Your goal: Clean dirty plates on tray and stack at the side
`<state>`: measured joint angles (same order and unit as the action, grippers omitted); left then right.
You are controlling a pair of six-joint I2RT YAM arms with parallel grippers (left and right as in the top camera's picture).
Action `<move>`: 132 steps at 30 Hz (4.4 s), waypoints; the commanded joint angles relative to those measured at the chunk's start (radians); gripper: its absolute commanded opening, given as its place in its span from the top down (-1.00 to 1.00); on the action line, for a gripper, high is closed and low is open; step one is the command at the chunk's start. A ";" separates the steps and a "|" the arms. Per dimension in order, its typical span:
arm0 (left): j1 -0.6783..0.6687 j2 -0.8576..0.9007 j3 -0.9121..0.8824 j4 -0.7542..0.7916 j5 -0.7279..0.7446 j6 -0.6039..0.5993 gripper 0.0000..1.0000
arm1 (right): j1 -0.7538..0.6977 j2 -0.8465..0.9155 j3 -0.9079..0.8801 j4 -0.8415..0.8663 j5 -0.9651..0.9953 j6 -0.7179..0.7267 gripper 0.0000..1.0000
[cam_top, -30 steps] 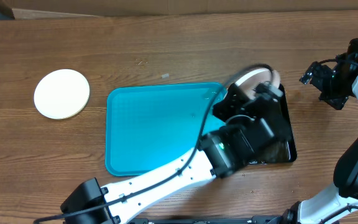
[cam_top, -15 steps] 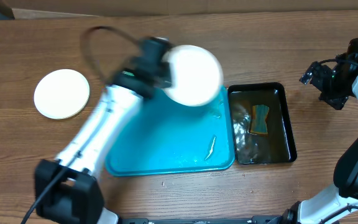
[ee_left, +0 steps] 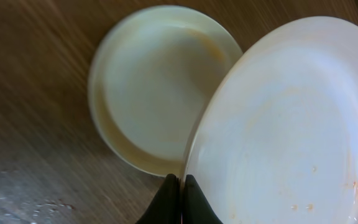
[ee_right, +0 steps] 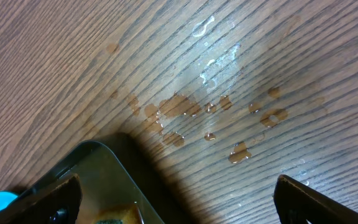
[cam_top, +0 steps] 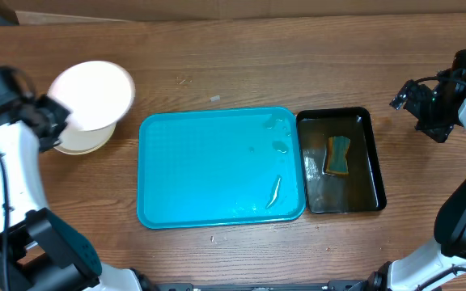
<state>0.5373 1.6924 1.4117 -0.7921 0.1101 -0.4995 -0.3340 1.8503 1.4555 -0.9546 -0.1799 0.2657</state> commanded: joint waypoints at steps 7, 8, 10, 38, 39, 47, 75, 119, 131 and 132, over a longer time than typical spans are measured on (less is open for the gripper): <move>0.064 0.122 -0.047 0.084 -0.001 -0.014 0.91 | -0.002 -0.008 0.008 0.004 -0.005 0.003 -1.00; 0.064 0.140 -0.047 0.092 -0.009 -0.014 0.91 | -0.002 -0.008 0.008 0.004 -0.005 0.003 -1.00; 0.065 0.165 -0.047 0.108 -0.010 -0.014 0.92 | -0.002 -0.008 0.008 0.004 -0.005 0.003 -1.00; -0.075 0.175 0.023 0.109 0.542 0.182 -0.83 | -0.002 -0.008 0.008 0.004 -0.005 0.003 -1.00; -0.095 0.176 0.023 0.104 0.542 0.182 -0.89 | -0.002 -0.008 0.008 0.004 -0.005 0.003 -1.00; -0.241 0.177 0.023 0.064 0.533 0.182 -1.00 | -0.002 -0.008 0.008 0.004 -0.005 0.003 -1.00; -0.294 0.177 0.023 0.064 0.533 0.182 -0.99 | -0.002 -0.008 0.008 0.004 -0.005 0.003 -1.00; -0.294 0.177 0.023 0.064 0.533 0.182 -0.99 | 0.491 -0.973 -0.055 0.158 0.052 -0.153 -1.00; -0.294 0.177 0.023 0.064 0.533 0.182 -1.00 | 0.456 -1.388 -0.490 0.616 0.047 -0.204 -1.00; -0.294 0.177 0.023 0.064 0.533 0.182 -1.00 | 0.456 -1.417 -0.531 0.649 0.047 -0.203 -1.00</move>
<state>0.2481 1.8729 1.4147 -0.7288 0.6254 -0.3363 0.1284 0.4862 1.0119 -0.3481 -0.1413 0.0765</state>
